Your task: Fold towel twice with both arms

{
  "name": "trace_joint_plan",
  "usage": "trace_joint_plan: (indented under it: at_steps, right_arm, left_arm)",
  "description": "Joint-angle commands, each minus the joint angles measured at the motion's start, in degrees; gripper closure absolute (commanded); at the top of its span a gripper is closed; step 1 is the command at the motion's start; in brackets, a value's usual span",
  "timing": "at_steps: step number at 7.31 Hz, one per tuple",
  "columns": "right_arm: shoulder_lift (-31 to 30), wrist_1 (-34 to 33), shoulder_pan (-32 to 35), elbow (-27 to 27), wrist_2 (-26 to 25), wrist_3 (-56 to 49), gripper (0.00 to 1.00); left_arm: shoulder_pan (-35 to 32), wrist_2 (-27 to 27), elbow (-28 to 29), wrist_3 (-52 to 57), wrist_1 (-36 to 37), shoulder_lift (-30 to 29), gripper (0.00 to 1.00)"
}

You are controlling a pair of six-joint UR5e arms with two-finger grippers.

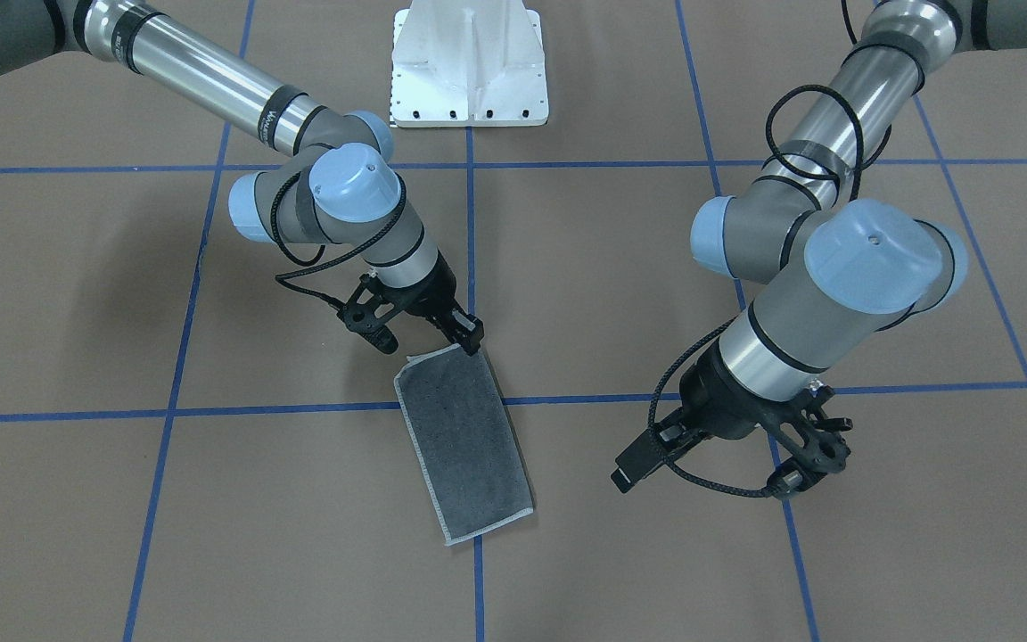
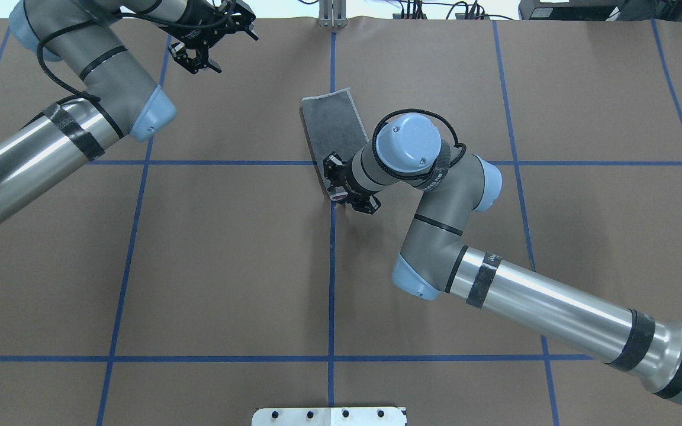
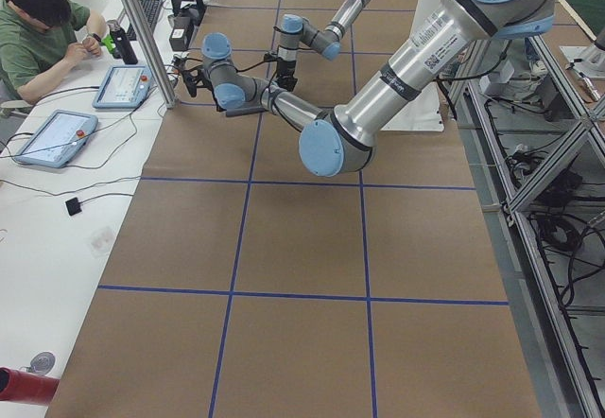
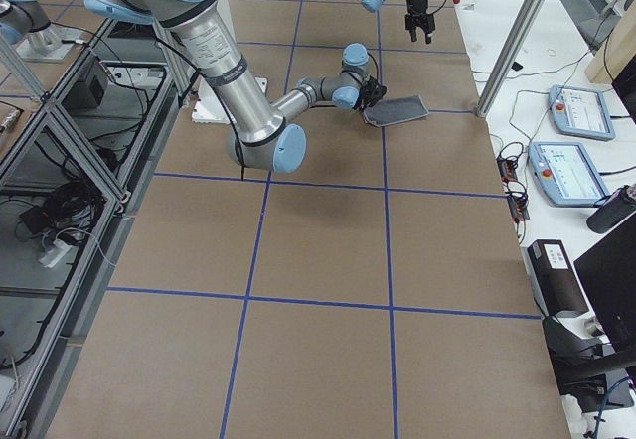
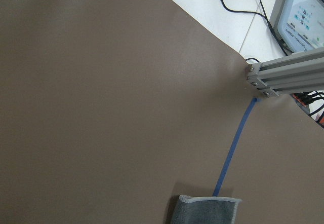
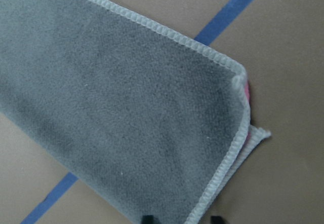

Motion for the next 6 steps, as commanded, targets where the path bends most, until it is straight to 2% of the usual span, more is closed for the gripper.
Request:
trace_joint_plan:
  at_steps: [1,4,6]
  right_arm:
    - [0.2,0.3,0.0,0.3,0.1,0.0,1.00]
    - [-0.4,2.0,0.1,0.7,0.3,0.2,1.00]
    - [-3.1,2.1,-0.1,5.4,0.7,0.1,1.00]
  left_arm:
    - [-0.1,0.0,0.0,-0.1,0.0,0.0,0.00]
    - [-0.2,0.0,0.0,-0.3,0.1,0.0,0.00]
    - [-0.2,0.0,0.0,-0.3,0.1,0.0,0.00]
